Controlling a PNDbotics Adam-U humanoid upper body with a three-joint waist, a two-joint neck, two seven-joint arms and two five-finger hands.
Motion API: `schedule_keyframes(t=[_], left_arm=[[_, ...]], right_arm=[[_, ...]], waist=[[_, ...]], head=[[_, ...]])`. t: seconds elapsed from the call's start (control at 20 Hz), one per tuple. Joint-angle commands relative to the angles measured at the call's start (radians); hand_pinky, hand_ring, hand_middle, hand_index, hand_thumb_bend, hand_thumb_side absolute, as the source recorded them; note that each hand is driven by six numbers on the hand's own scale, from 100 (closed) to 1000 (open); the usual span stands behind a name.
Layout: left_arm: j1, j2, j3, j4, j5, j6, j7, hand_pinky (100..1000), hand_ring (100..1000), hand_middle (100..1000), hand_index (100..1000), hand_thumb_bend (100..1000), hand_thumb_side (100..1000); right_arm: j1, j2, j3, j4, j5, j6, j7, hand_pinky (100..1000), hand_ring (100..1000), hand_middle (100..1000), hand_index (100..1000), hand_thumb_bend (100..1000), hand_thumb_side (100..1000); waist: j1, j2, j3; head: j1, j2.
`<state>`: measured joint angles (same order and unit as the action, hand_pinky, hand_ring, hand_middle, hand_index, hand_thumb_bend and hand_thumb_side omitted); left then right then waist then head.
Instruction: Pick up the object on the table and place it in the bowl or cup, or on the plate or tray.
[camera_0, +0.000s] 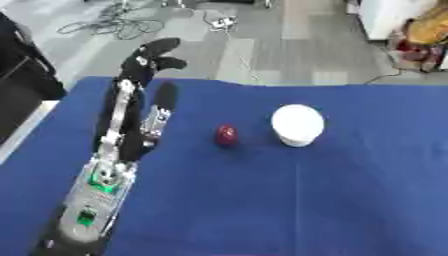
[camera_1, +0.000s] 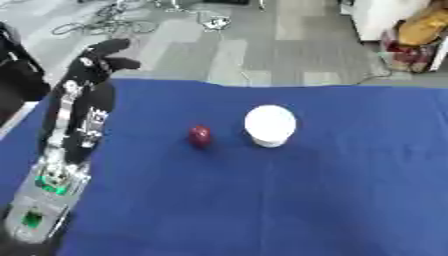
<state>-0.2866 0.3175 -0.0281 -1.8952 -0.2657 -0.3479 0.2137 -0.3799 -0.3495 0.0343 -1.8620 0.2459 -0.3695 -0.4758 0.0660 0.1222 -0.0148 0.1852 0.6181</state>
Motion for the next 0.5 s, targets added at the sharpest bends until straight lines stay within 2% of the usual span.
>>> schedule_keyframes(t=[0.05,0.3,0.5], left_arm=[[-0.018,0.029,0.004,-0.01,0.001,0.001,-0.005,785,707,796,864,178,848],[-0.026,0.038,0.005,-0.002,-0.007,0.005,-0.005,787,709,796,864,177,848],[-0.047,0.06,-0.002,0.018,-0.026,0.014,-0.017,797,717,802,867,166,851]], right_arm=[[-0.011,-0.004,-0.004,-0.014,-0.005,0.0,0.003,456,693,747,797,100,1000],[-0.013,-0.003,-0.005,-0.015,-0.006,0.0,0.004,458,693,747,797,100,1000],[-0.012,-0.005,-0.003,-0.013,-0.008,0.0,0.007,458,693,748,797,100,1000]], waist=[[-0.002,-0.013,0.003],[-0.002,-0.016,0.007],[-0.002,-0.016,0.009]], head=[[0.009,-0.019],[0.009,-0.025],[0.006,0.002]])
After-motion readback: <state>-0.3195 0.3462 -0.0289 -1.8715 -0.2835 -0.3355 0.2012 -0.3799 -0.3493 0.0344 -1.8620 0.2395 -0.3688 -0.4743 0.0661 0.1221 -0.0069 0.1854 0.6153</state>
